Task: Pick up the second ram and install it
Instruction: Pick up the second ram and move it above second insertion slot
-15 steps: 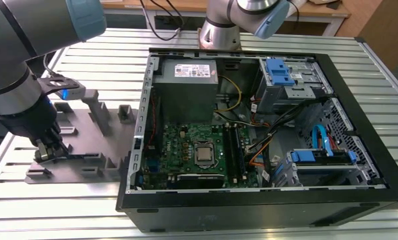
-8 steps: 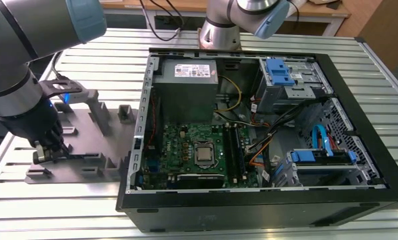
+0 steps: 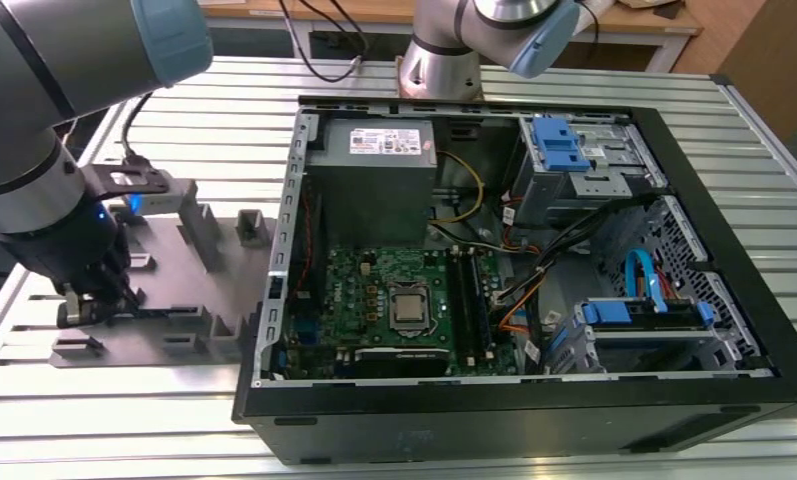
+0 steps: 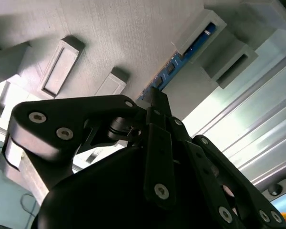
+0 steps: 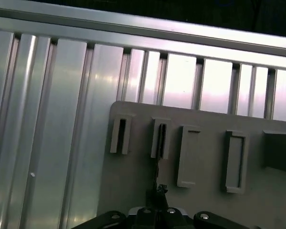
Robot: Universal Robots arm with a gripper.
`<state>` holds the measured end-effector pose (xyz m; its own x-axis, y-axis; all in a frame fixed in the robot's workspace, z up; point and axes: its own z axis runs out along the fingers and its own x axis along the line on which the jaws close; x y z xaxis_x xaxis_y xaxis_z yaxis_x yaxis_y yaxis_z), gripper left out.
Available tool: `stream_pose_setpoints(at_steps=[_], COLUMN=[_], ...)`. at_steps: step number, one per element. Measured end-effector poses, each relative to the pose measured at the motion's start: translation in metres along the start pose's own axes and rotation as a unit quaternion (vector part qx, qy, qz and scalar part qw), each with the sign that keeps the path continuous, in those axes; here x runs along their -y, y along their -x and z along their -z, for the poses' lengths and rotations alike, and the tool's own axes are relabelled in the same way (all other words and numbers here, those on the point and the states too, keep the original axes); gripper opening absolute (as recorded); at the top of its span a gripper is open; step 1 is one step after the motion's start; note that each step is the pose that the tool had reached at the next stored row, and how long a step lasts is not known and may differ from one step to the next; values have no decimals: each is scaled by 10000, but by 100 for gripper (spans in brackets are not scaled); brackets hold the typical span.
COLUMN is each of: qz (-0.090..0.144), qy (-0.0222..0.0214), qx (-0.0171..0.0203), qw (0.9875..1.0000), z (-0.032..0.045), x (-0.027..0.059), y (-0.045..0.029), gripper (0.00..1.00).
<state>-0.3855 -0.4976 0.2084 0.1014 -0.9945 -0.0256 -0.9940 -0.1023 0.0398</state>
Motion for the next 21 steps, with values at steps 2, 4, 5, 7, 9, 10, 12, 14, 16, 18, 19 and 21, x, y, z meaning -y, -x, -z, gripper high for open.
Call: stream_pose_setpoints(at_steps=[2, 4, 5, 7, 9, 10, 12, 14, 16, 18, 19, 21], qz=[-162, -296, -319, -322, -323, -324, -326, -327, -329, -330, -330, -331], qy=[-4, -8, -8, -8, -8, -8, -8, -8, -8, -8, -8, -8], qx=[7, 12, 13, 13, 13, 13, 13, 13, 13, 13, 13, 13], qw=[9999, 9996, 9995, 9995, 9995, 9995, 9995, 9995, 9995, 9995, 9995, 9995], z=[6, 7, 7, 8, 8, 8, 8, 8, 8, 8, 0, -35], x=[0, 0, 0, 0, 0, 0, 0, 0, 0, 0, 0, 1], y=[0, 1, 1, 0, 0, 0, 0, 0, 0, -1, -5, -7], gripper=[7, 7, 7, 7, 7, 7, 8, 14, 20, 27, 27, 27])
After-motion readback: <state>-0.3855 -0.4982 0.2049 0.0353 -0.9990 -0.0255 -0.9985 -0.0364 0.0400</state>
